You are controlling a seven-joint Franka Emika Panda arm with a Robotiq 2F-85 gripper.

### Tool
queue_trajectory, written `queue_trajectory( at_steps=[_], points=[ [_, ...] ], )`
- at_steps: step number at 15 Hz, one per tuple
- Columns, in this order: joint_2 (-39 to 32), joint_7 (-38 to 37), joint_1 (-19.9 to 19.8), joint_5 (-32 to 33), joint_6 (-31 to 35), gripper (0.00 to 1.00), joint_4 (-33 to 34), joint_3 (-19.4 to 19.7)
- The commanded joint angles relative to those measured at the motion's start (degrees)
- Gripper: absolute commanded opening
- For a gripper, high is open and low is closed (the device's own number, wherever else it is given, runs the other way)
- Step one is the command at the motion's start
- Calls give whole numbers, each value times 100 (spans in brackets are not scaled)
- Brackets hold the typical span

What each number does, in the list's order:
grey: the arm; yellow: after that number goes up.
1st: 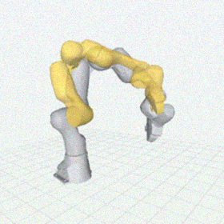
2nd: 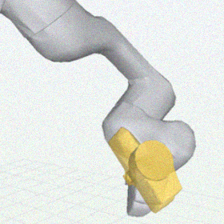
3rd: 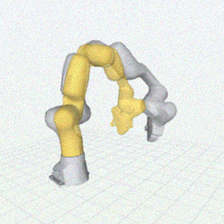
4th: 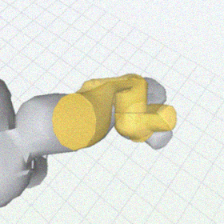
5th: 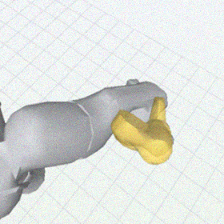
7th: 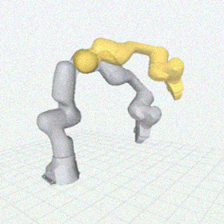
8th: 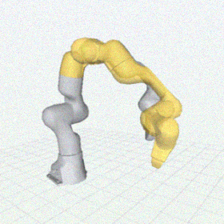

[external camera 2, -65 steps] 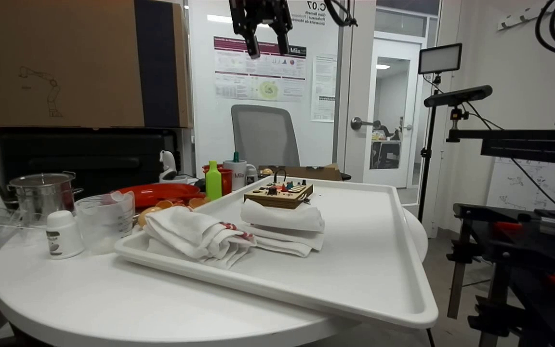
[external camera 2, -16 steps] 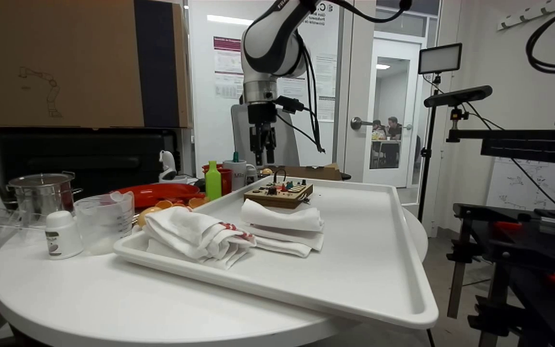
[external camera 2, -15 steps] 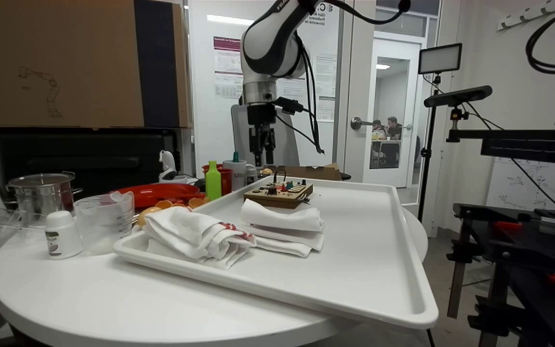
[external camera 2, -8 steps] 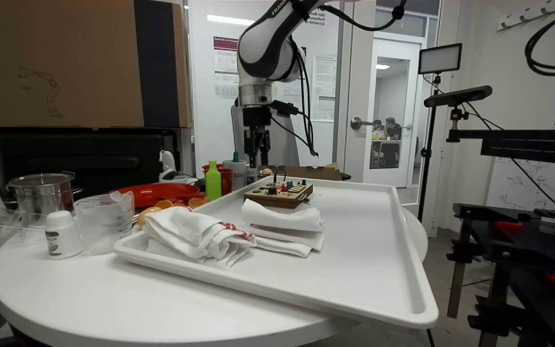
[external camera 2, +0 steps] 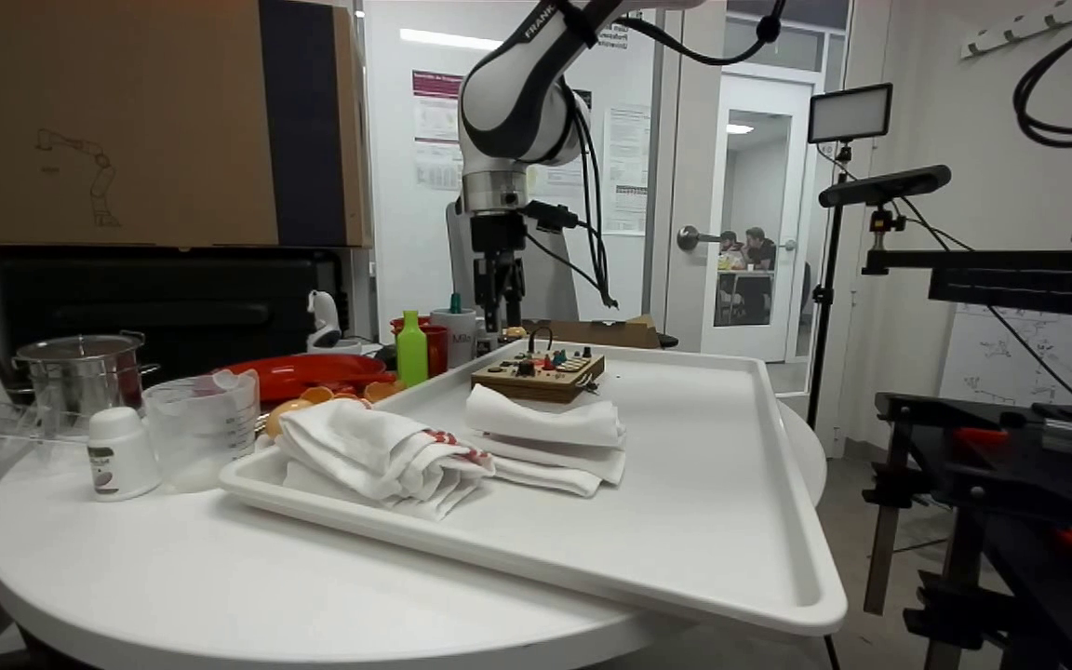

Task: Switch on the switch on the board

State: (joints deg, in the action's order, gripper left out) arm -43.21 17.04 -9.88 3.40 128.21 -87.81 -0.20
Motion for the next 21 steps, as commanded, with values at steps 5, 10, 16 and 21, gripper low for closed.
queue_trajectory(
  at_steps=[5,10,16,21],
  points=[
    [-240,-77,30,-80,7,66,172,10],
    [-276,-100,34,-68,31,28,234,20],
    [-336,-102,61,-50,42,0,312,16],
    [-473,-121,101,-29,33,0,444,25]
  ],
)
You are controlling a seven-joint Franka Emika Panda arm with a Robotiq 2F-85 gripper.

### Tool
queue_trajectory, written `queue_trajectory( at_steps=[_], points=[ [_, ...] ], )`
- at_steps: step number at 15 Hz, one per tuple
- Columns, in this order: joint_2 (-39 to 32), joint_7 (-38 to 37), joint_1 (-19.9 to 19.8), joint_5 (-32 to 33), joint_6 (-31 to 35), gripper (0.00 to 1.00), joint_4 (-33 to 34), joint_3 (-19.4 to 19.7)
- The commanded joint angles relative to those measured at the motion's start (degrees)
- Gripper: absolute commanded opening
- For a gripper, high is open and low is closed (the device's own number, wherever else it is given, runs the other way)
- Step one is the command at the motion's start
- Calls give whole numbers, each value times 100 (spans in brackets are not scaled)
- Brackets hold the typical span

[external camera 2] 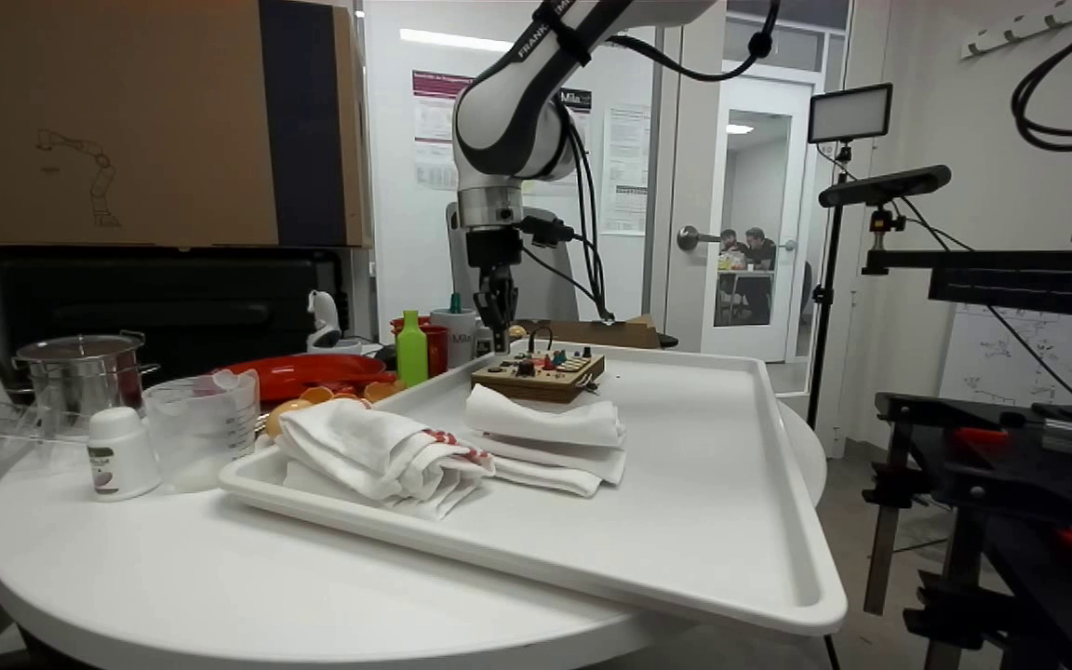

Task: Switch on the switch on the board

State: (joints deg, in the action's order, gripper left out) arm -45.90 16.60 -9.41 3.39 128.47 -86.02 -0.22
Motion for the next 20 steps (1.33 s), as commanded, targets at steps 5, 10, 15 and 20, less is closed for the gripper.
queue_trajectory(
  at_steps=[5,10,15,20],
  points=[
    [-347,-133,50,-28,18,0,441,50],
    [-433,-194,36,-23,25,0,574,86],
    [-476,-246,50,-1,-10,0,622,121],
    [-527,-276,67,13,21,0,641,129]
  ],
)
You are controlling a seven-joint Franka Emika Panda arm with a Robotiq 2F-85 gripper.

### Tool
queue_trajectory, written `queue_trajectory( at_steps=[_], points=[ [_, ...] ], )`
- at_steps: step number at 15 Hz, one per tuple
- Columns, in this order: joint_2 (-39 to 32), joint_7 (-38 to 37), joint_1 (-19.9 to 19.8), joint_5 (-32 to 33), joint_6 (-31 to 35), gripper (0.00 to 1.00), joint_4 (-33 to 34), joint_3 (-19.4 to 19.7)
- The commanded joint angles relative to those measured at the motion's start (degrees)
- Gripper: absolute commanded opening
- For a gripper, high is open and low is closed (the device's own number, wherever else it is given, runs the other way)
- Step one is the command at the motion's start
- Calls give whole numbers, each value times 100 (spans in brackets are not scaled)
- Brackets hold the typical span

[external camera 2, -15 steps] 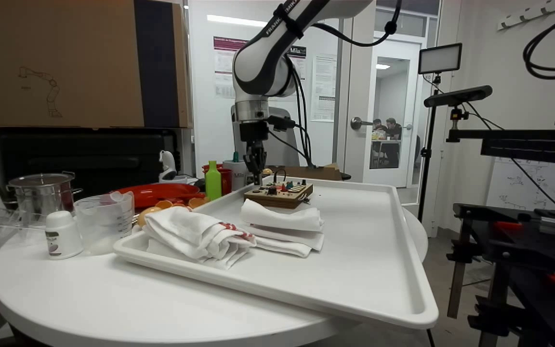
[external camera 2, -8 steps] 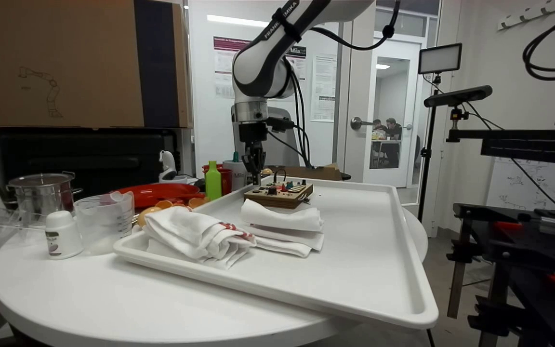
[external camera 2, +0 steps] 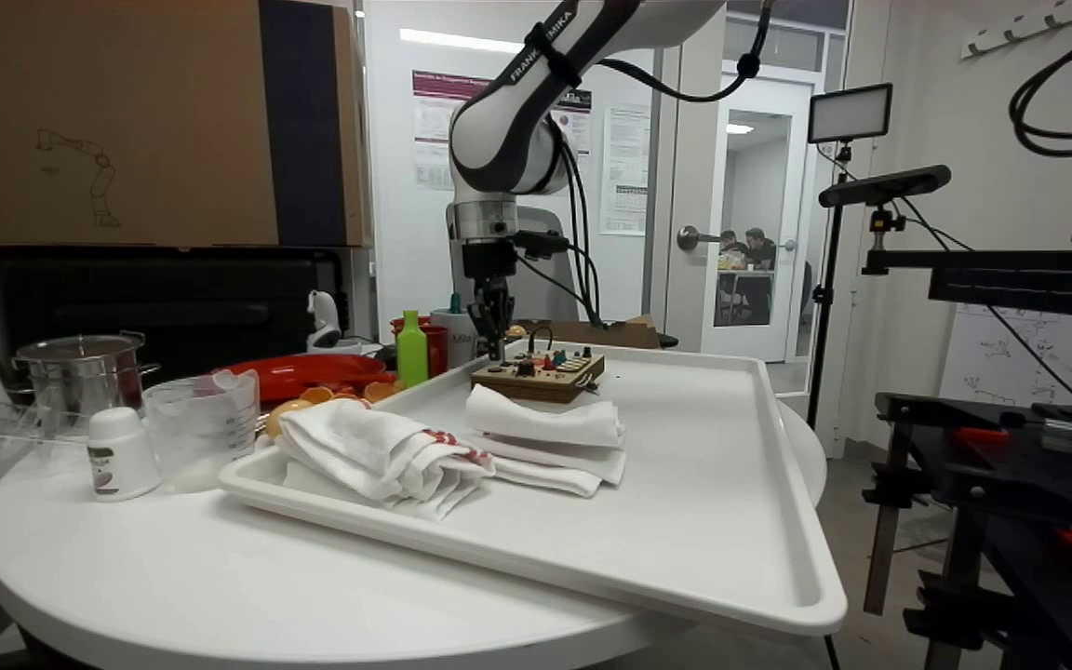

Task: Switch on the switch on the board

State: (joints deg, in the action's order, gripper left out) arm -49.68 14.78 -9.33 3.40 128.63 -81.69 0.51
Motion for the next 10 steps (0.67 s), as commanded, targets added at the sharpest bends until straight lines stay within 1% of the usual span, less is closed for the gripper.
queue_trajectory(
  at_steps=[1,10],
  points=[
    [-164,-94,60,16,5,0,218,59],
    [-241,-128,62,10,28,0,254,60]
  ],
)
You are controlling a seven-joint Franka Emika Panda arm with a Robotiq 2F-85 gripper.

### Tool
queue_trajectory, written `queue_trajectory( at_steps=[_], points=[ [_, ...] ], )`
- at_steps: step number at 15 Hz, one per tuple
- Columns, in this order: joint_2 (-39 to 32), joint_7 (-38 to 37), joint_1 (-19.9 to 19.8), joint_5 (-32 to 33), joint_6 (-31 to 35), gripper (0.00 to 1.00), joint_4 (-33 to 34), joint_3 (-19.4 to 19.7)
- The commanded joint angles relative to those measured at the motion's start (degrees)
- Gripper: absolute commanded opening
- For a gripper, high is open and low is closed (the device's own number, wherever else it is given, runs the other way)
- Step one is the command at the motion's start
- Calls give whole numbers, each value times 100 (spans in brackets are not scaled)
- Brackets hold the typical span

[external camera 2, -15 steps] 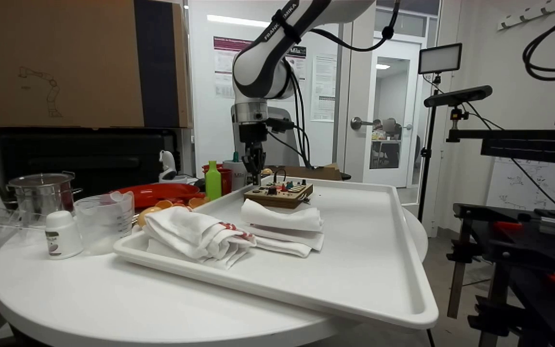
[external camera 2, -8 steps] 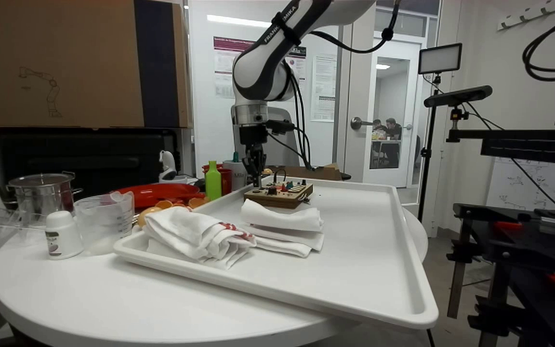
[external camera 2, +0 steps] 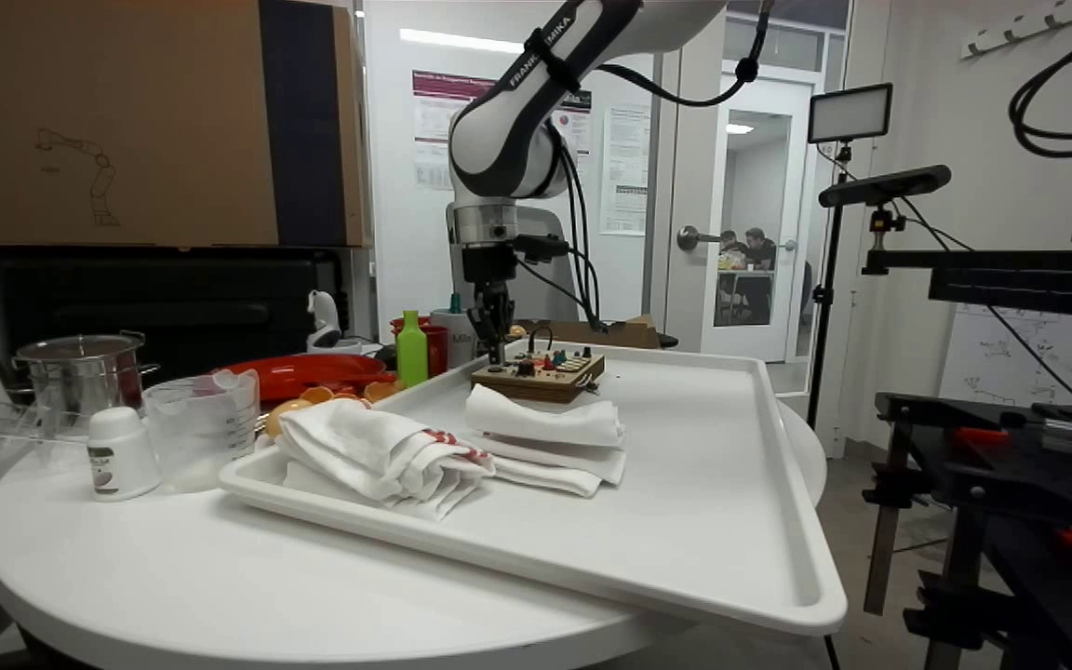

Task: Switch on the switch on the board

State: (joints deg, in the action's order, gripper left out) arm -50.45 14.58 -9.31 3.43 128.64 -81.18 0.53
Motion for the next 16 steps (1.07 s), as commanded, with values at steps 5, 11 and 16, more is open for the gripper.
queue_trajectory(
  at_steps=[5,11,16],
  points=[
    [-167,-142,64,0,41,0,180,60],
    [-136,-227,57,-23,84,0,81,59],
    [-139,-343,49,-53,326,0,-13,54]
  ],
)
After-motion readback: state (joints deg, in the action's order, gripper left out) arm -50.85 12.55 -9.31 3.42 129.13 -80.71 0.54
